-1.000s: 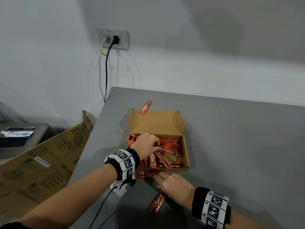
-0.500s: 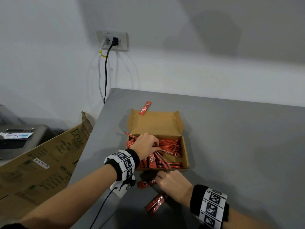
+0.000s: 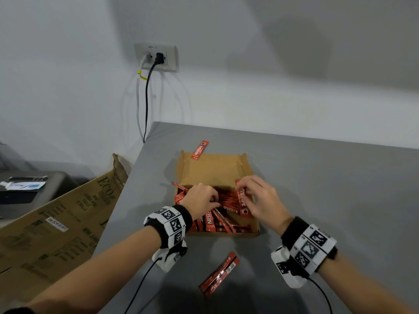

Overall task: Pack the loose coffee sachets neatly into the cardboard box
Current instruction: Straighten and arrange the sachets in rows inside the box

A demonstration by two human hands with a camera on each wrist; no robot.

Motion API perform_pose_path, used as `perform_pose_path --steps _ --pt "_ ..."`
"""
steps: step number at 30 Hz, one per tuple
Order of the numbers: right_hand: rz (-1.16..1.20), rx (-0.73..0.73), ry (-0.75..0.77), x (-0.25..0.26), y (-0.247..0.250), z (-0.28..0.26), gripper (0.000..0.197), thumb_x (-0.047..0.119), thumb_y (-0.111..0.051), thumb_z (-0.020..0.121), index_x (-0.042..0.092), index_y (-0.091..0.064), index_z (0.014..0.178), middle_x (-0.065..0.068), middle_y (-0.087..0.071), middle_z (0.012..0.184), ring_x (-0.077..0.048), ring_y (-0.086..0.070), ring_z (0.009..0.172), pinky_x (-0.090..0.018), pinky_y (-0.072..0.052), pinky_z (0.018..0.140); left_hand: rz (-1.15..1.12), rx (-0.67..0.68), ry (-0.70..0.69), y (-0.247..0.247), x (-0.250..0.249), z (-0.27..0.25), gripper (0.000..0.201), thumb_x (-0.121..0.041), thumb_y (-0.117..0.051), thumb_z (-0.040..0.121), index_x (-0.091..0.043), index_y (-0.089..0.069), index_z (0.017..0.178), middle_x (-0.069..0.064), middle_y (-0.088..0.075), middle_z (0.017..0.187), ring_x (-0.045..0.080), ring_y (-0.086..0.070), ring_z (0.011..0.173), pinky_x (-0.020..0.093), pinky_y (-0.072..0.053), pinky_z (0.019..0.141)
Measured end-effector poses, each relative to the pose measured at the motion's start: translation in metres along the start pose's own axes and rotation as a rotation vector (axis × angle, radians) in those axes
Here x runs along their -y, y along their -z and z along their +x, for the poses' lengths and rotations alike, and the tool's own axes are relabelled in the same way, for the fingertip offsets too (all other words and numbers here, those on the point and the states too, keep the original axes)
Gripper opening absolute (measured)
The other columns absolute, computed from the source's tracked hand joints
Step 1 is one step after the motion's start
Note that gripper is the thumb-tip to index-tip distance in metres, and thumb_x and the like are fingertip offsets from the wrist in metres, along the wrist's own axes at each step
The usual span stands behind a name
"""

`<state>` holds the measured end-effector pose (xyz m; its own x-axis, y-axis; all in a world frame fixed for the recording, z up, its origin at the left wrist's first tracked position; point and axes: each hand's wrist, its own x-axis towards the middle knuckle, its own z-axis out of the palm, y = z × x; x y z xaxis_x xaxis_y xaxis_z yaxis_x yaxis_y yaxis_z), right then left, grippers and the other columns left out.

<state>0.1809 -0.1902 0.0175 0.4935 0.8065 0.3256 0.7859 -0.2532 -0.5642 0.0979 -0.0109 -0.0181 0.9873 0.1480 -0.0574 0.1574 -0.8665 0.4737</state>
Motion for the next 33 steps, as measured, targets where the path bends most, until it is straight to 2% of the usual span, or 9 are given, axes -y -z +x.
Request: perform_pose_path --steps 5,8,11,15,20,22,28,31,33 --pt "0.178 0.065 -0.178 0.006 -0.021 0.002 0.053 -0.006 -0.065 0.081 0.011 -0.043 0.126 0.015 -0.040 0.103 -0.004 -0.058 0.088 -0.007 -0.047 0.086 -0.012 -0.003 0.003 0.000 0.000 -0.001 0.022 -0.027 -0.065 0.086 -0.010 -0.072 0.097 0.005 -0.072 0.090 0.019 -0.065 0.080 0.034 -0.053 0.076" --pt "0.128 0.219 -0.145 0.004 -0.025 0.000 0.047 -0.002 -0.063 0.083 0.014 -0.046 0.124 0.011 -0.050 0.090 -0.006 -0.058 0.086 -0.016 -0.050 0.086 -0.011 -0.007 0.001 0.001 0.000 0.000 0.020 -0.027 -0.064 0.086 -0.010 -0.072 0.093 0.005 -0.070 0.085 0.020 -0.064 0.075 0.032 -0.052 0.072" --pt "-0.137 0.395 -0.066 -0.001 -0.029 -0.003 0.035 0.008 -0.059 0.087 0.015 -0.050 0.120 0.003 -0.060 0.097 -0.011 -0.057 0.092 -0.027 -0.049 0.083 -0.007 -0.006 -0.005 0.002 0.000 -0.001 0.018 -0.021 -0.062 0.087 -0.010 -0.071 0.098 0.006 -0.071 0.092 0.019 -0.065 0.082 0.031 -0.052 0.076" --pt "-0.379 0.345 -0.054 -0.008 -0.034 -0.008 0.008 0.017 -0.062 0.084 0.011 -0.063 0.090 -0.006 -0.067 0.094 -0.027 -0.060 0.093 -0.043 -0.052 0.072 -0.026 -0.005 -0.014 0.003 0.000 -0.001 0.020 -0.021 -0.063 0.087 -0.011 -0.070 0.103 0.004 -0.070 0.101 0.014 -0.065 0.090 0.028 -0.052 0.083" --pt "-0.463 0.241 -0.096 -0.011 -0.042 -0.008 0.008 0.014 -0.074 0.071 0.013 -0.066 0.070 -0.003 -0.065 0.075 -0.026 -0.060 0.073 -0.034 -0.049 0.050 -0.029 0.021 -0.008 0.005 0.000 -0.001 0.022 -0.023 -0.065 0.086 -0.011 -0.069 0.104 0.004 -0.070 0.100 0.013 -0.064 0.091 0.028 -0.052 0.084" --pt "-0.471 0.214 -0.109 -0.009 -0.043 -0.004 0.013 0.016 -0.079 0.067 0.015 -0.066 0.068 -0.001 -0.064 0.074 -0.024 -0.059 0.073 -0.032 -0.047 0.052 -0.036 0.039 -0.008 0.007 0.002 -0.001 0.023 -0.022 -0.065 0.086 -0.010 -0.067 0.106 0.004 -0.069 0.101 0.013 -0.064 0.091 0.025 -0.052 0.084" --pt "-0.469 0.313 -0.157 -0.007 -0.034 0.006 0.016 0.029 -0.060 0.087 0.015 -0.063 0.094 0.000 -0.063 0.101 -0.021 -0.054 0.099 -0.034 -0.042 0.074 -0.069 0.068 -0.043 0.013 0.002 -0.003 0.026 -0.025 -0.065 0.086 -0.011 -0.064 0.107 0.004 -0.069 0.100 0.010 -0.063 0.084 0.018 -0.051 0.075" --pt "-0.490 0.290 -0.146 -0.005 -0.036 0.007 0.015 0.028 -0.069 0.080 0.015 -0.064 0.085 0.000 -0.065 0.090 -0.022 -0.057 0.090 -0.032 -0.043 0.066 -0.014 0.064 -0.043 0.010 -0.002 -0.003 0.031 -0.034 -0.066 0.084 -0.012 -0.064 0.106 0.002 -0.067 0.099 0.011 -0.062 0.082 0.020 -0.051 0.073" --pt "-0.511 0.262 -0.138 -0.007 -0.037 0.005 0.025 0.031 -0.084 0.061 0.018 -0.062 0.066 0.004 -0.063 0.070 -0.021 -0.059 0.072 -0.029 -0.043 0.056 0.011 0.037 -0.030 0.007 -0.002 -0.003 0.029 -0.035 -0.064 0.085 -0.011 -0.065 0.103 0.003 -0.068 0.098 0.014 -0.063 0.085 0.027 -0.053 0.077"
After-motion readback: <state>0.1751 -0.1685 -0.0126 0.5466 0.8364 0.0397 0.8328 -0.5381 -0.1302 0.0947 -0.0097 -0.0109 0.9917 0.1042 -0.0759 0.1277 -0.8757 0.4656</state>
